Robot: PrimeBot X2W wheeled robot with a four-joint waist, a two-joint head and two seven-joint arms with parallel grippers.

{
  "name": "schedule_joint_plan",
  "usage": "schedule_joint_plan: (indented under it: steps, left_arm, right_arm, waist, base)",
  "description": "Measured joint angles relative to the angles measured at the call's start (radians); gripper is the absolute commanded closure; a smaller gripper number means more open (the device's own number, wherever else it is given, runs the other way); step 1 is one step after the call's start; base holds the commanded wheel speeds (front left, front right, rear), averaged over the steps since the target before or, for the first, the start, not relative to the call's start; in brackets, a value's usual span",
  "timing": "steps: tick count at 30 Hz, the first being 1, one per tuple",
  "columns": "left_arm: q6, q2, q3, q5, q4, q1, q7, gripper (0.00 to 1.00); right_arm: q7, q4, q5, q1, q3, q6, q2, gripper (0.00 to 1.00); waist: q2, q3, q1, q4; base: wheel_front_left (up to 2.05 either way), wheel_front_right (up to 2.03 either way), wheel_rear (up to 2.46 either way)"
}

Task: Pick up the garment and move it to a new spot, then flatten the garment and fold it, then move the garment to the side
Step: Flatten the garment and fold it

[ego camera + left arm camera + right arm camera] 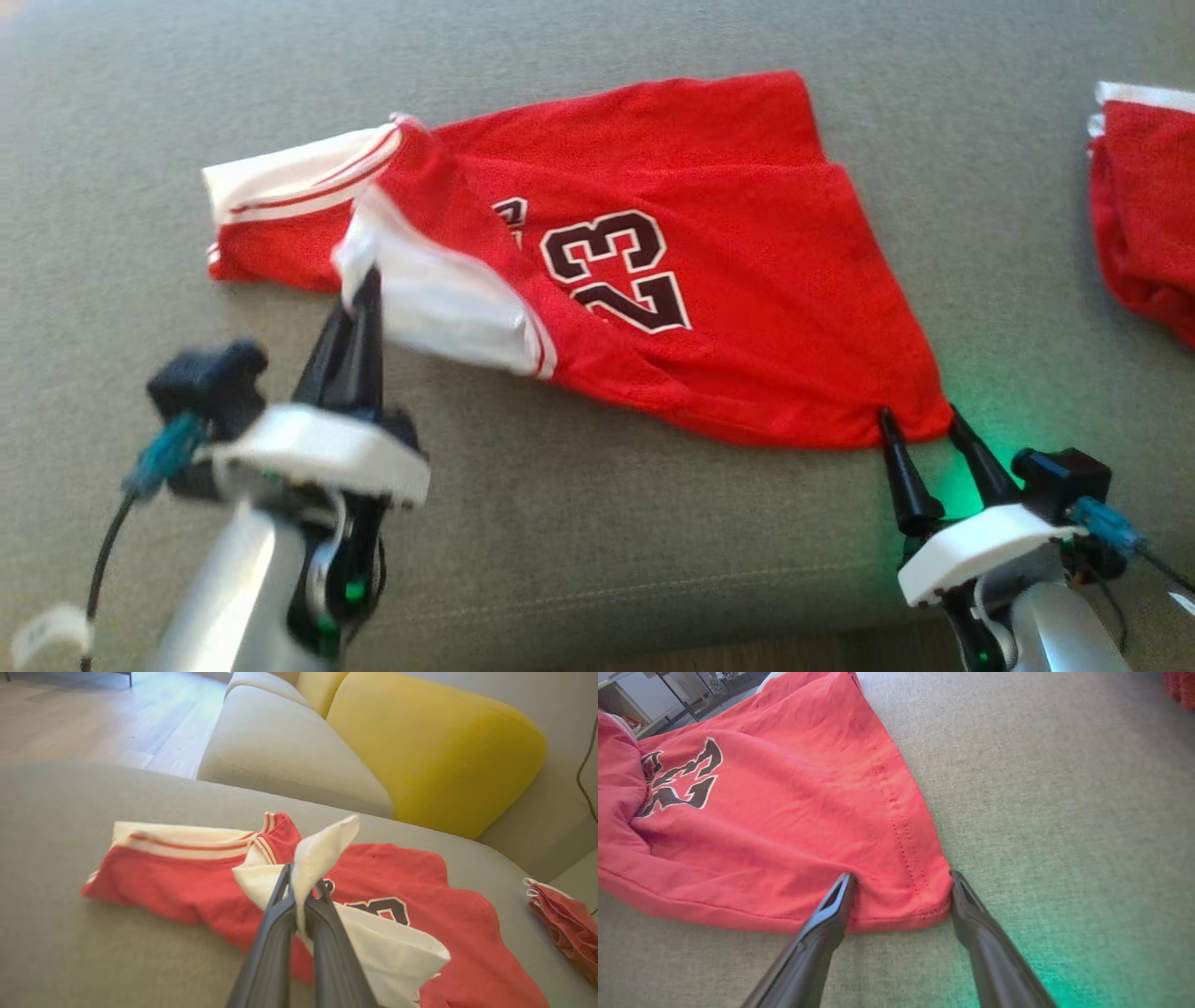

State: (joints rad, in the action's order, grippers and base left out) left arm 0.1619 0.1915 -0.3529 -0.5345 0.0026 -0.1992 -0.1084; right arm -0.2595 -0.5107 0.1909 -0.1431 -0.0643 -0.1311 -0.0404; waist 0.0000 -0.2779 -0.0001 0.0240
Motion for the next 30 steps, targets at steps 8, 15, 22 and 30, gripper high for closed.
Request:
schedule_joint_plan:
  steps: [8, 15, 22, 30]
  left_arm:
    - [0.04, 0.001, 0.014, -0.026, -0.087, 0.099, 0.001, 1.0]
    - [0.058, 0.001, 0.017, -0.033, -0.119, 0.115, 0.001, 1.0]
    - [0.055, -0.001, 0.05, -0.078, -0.141, 0.13, -0.008, 1.0]
    - [-0.002, 0.009, 0.144, -0.245, -0.205, -0.01, 0.082, 1.0]
  right_arm:
    - [0.0, -0.035, -0.043, 0.001, -0.075, -0.004, 0.002, 0.0]
    - [0.032, -0.016, -0.04, 0.028, -0.08, -0.002, 0.0, 1.0]
    - [0.058, 0.071, 0.015, 0.086, -0.052, 0.0, 0.002, 1.0]
    - [0.18, 0.4, 0.083, 0.069, -0.044, 0.0, 0.002, 1.0]
  waist:
    - [0.0, 0.016, 0.0, -0.041]
    - [0.0, 0.037, 0.0001, -0.047]
    - [0.0, 0.076, 0.0001, -0.042]
    - [0.0, 0.162, 0.0001, -0.031]
  base:
    - [0.0, 0.0, 0.0]
    - [0.0, 0.0, 0.0]
    - [0.0, 0.0, 0.0]
    - [0.0, 0.0, 0.0]
